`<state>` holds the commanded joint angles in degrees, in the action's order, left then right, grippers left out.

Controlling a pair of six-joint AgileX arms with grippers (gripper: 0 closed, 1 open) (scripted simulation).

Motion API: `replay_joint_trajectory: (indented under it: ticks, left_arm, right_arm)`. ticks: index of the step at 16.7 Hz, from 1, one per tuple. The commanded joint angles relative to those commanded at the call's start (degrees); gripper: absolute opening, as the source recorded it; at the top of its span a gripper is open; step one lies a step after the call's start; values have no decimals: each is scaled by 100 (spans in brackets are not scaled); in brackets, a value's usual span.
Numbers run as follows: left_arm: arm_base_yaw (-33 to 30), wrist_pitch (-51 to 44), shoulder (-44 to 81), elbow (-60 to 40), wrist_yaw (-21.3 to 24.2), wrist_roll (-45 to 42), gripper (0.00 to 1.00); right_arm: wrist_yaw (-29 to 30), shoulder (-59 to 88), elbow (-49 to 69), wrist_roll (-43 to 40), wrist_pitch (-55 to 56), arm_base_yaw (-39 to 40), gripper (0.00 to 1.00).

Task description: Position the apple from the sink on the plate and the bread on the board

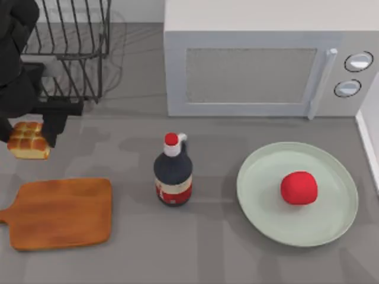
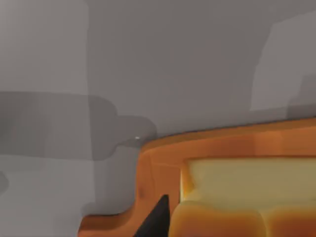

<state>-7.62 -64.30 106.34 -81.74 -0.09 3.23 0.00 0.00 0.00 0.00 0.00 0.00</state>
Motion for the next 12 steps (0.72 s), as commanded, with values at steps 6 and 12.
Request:
replay_joint_trajectory:
  ticks: [6,12]
  left_arm:
    - [-299,612,-959,1567,-28,516,0]
    - [-387,776,-1223,1988,-35,667,0]
  right_arm:
    - [0,0,0,0,0,0,100]
    - [0,0,0,0,0,0,100]
